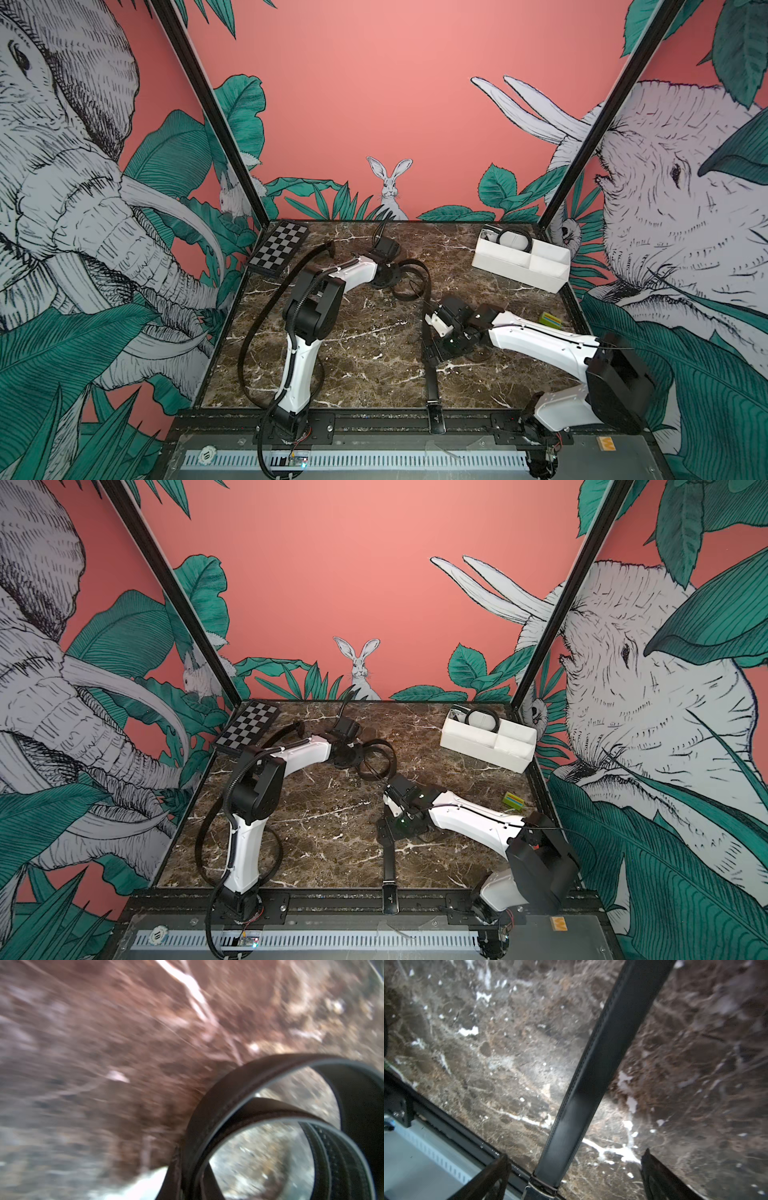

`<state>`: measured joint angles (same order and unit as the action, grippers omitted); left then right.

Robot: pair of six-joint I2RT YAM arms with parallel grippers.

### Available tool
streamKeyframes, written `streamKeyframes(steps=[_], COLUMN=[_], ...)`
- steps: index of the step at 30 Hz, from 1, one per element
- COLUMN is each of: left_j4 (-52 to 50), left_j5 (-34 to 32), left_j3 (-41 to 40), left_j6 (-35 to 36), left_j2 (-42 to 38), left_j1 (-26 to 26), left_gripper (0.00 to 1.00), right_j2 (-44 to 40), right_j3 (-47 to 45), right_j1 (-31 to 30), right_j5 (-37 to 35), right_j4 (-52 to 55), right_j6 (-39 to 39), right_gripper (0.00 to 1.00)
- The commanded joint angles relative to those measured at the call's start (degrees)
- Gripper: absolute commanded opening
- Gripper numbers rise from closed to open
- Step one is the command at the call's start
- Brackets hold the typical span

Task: Place the belts into the storage roll
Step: Roll the belt at the center of the board.

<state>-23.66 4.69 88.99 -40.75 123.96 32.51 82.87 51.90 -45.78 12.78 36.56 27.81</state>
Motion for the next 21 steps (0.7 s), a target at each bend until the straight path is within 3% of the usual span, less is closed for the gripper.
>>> streamKeyframes(steps=[1,5,9,16,21], left_j4=[-8.7,-12.4,-17.8,-17.6,-18.9], left_j5=[5.1,2.5,-2.8,-4.3,-5.2], left_j3=[-4.7,-2.4,0.8,1.3,4.0], left_j6=[-1.5,0.4,3.2,3.1,3.4], left_j2=[6.0,7.5,8.2,8.9,10.4], left_j1=[2.5,3.2,3.6,3.6,3.7], left_gripper=[0.00,0.00,0.00,0.00,0.00], right_j2=[1.9,7.9,18.7,35.0,40.7], right_j3=[4.4,10.6,22.7,39.2,44.2], right_j1=[6.4,15.2,19.7,22.6,22.4], right_j5=[-7.4,-6.4,-5.2,-0.8,1.3], right_j4=[-1.3,-6.5,-5.3,-2.5,-1.0], right_j6=[-2.6,-7.0,-11.8,-17.0,-22.0], right_gripper=[0.98,0.97,0.95,0.87,0.83])
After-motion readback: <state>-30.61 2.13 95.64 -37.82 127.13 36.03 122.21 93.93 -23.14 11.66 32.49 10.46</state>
